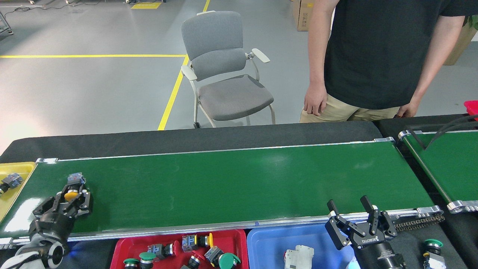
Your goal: Pick switch part from conveyor to tray
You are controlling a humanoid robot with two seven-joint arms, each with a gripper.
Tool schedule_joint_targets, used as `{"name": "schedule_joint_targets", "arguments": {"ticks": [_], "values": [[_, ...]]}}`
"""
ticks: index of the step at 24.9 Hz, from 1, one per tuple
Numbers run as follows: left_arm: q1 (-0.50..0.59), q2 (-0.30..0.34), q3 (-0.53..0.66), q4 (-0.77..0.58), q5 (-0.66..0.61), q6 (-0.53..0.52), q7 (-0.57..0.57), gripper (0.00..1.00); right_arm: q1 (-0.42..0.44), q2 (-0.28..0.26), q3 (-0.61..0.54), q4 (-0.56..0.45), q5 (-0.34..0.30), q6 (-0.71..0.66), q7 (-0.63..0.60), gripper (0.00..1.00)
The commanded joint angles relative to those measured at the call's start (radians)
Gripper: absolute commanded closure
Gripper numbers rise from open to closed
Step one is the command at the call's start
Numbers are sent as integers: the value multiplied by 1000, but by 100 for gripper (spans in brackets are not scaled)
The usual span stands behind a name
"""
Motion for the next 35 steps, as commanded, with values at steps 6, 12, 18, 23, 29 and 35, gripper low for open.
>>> {"name": "schedule_joint_targets", "arguments": {"ticks": [6, 12, 18, 23, 29, 35], "values": [[390, -56, 63, -472, 5, -303, -2, 17, -4, 3, -2, -15, -2, 2, -3, 1], [413, -173, 71, -494, 3, -306, 1, 0, -3, 2, -2, -16, -2, 2, -3, 1], [411, -210, 256, -463, 2, -266, 10, 0, -1, 0, -3, -20, -2, 2, -3, 1], [345, -239, 388, -353, -20, -106, 10, 0, 8, 0, -3, -55, -2, 3, -3, 1], [322, -191, 399, -273, -34, -47, 10, 0, 83, 6, -8, -113, 1, 58, -1, 1], [322, -165, 399, -271, -32, -51, 10, 0, 108, 17, -5, -113, 58, 206, -1, 1]]}}
